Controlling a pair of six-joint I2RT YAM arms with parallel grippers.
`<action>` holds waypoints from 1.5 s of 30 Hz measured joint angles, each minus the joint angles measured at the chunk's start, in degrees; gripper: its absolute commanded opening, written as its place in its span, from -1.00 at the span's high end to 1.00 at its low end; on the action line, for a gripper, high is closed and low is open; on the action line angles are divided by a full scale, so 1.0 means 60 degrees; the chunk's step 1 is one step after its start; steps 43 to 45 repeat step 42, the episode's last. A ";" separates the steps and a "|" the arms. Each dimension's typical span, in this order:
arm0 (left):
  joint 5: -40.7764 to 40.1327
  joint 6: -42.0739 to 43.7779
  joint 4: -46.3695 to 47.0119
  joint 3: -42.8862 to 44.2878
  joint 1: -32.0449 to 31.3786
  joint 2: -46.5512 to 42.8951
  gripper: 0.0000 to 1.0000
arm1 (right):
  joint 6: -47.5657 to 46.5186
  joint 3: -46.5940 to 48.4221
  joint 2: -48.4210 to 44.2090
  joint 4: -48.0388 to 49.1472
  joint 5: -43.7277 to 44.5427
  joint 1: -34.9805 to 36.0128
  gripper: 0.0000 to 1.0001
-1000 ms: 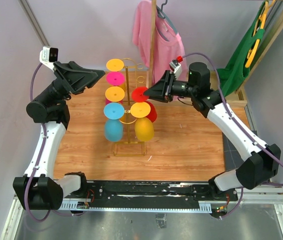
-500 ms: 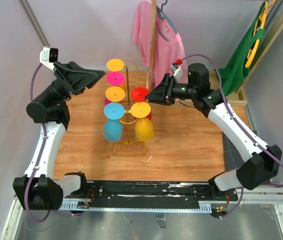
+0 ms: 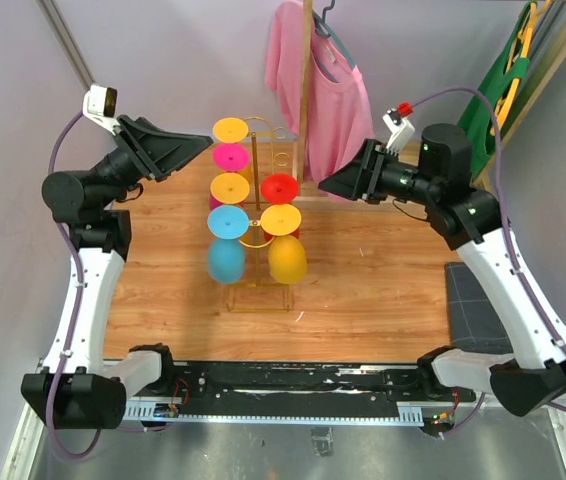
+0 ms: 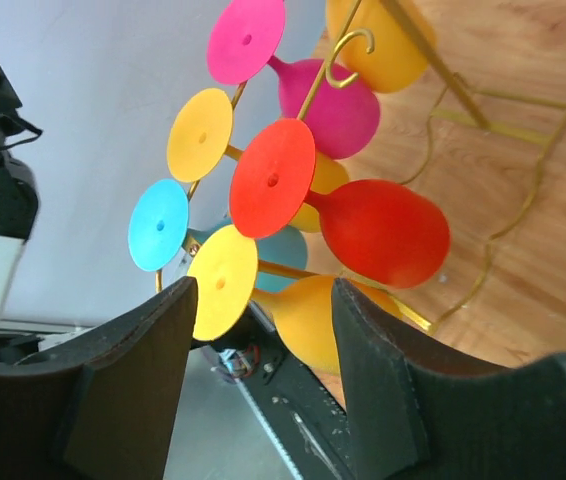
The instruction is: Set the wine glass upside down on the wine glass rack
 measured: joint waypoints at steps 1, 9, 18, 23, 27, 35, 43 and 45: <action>0.0000 0.0477 -0.0590 0.0142 0.0000 -0.0051 -0.24 | -0.0313 0.0102 -0.0157 -0.0233 0.0291 0.0000 -0.23; -0.0481 0.4211 -0.5180 0.1282 0.0000 -0.0401 -0.46 | -0.1814 0.0219 -0.0820 -0.1399 0.1792 0.0000 -0.75; -0.1024 0.6255 -0.7650 0.1293 0.0000 -0.0718 -0.98 | -0.2492 0.0208 -0.1086 -0.1851 0.2426 0.0000 -0.97; -0.1300 0.6940 -0.8459 0.1293 0.0000 -0.0892 -0.99 | -0.2645 0.0160 -0.1457 -0.1869 0.2550 0.0000 -0.97; -0.1461 0.7329 -0.8852 0.1293 0.0000 -0.1013 -0.99 | -0.2674 0.0160 -0.1537 -0.1883 0.2648 0.0000 -0.97; -0.1912 0.7868 -0.9497 0.1359 0.0000 -0.1060 -0.99 | -0.2783 0.0160 -0.1541 -0.2171 0.2932 -0.0004 -0.97; -0.1960 0.7930 -0.9544 0.1355 0.0000 -0.1071 -0.99 | -0.2798 0.0160 -0.1647 -0.2182 0.3027 -0.0004 -0.97; -0.1960 0.7930 -0.9544 0.1355 0.0000 -0.1071 -0.99 | -0.2798 0.0160 -0.1647 -0.2182 0.3027 -0.0004 -0.97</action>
